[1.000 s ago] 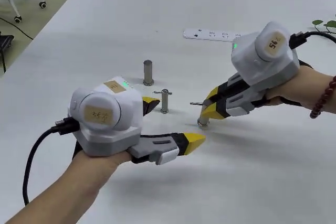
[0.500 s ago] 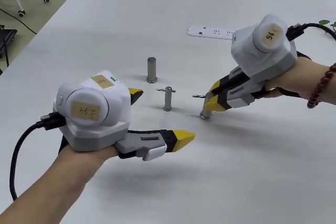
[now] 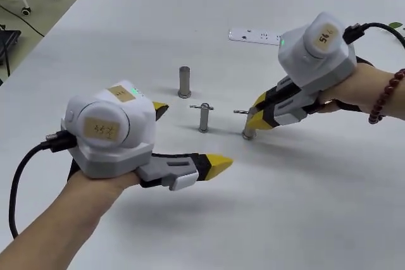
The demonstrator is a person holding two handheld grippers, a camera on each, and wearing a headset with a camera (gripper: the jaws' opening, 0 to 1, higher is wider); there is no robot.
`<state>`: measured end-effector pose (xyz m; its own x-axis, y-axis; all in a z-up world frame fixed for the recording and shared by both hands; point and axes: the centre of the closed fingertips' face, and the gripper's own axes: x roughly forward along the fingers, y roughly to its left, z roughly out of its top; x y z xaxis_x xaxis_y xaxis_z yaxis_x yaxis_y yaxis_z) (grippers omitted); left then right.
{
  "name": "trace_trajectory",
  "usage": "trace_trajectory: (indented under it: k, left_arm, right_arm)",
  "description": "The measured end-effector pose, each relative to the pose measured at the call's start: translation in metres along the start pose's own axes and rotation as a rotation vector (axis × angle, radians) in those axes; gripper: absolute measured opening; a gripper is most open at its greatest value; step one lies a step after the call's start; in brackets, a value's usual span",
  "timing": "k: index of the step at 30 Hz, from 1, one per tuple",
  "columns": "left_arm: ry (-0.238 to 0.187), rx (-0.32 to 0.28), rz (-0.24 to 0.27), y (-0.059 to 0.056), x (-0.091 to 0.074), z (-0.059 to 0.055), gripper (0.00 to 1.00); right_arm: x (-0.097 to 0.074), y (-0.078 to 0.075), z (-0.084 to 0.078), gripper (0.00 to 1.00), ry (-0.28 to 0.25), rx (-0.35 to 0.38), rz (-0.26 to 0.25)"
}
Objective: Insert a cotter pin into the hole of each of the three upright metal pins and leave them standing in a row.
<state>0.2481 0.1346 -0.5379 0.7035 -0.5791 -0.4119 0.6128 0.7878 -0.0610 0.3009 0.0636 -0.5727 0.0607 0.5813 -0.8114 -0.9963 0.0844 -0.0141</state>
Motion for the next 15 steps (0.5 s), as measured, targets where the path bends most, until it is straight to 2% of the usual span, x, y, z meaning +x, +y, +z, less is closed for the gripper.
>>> trace_trajectory:
  k: [15]
  left_arm:
    - [-0.001, -0.007, 0.002, 0.0013, -0.0012, 0.001, 0.85]
  right_arm:
    - [0.0007, 0.0051, 0.003, 0.08, -0.014, -0.002, 0.02]
